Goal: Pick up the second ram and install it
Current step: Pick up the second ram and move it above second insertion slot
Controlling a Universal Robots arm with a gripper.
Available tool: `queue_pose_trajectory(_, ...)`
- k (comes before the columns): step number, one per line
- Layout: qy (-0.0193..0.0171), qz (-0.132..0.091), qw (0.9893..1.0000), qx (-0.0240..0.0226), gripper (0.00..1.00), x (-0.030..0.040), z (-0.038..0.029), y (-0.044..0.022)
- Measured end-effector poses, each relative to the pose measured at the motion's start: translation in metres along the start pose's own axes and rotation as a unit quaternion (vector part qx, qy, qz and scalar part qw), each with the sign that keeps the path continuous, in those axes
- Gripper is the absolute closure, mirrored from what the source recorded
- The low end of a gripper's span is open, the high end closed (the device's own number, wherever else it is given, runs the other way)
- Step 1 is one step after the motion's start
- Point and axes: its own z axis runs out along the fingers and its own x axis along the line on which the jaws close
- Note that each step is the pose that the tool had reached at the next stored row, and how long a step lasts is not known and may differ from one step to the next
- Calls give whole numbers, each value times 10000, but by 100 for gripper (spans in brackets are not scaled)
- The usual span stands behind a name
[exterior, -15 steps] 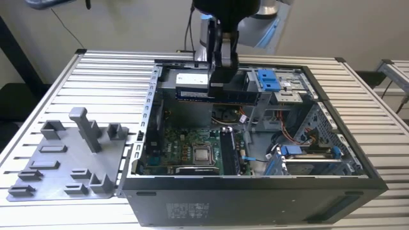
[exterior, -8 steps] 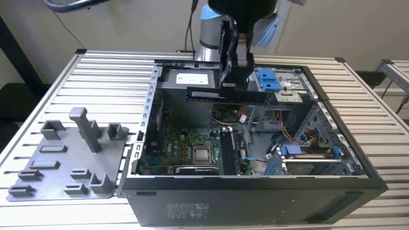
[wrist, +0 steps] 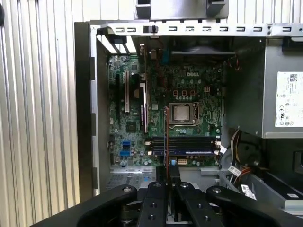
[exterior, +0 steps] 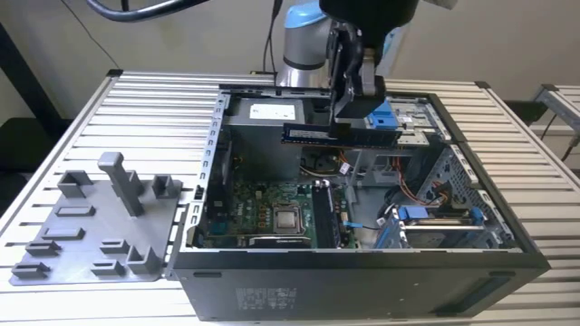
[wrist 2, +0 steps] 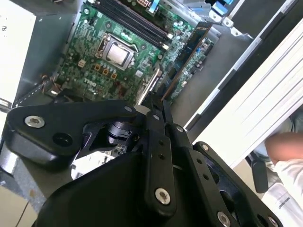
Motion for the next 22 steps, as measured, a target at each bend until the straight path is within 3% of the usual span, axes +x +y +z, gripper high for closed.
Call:
queue_pose_trajectory(4, 0, 0, 10000, -1, 86, -3, 0, -83)
queue_pose_trajectory(9, 1, 0, 10000, 1, 86, -4, 2, -93)
queue_pose_trajectory(15, -6, 1, 9998, 207, 86, -5, 49, -85)
queue_pose_trajectory(22, -8, 2, 9998, 213, 86, -11, 54, -85)
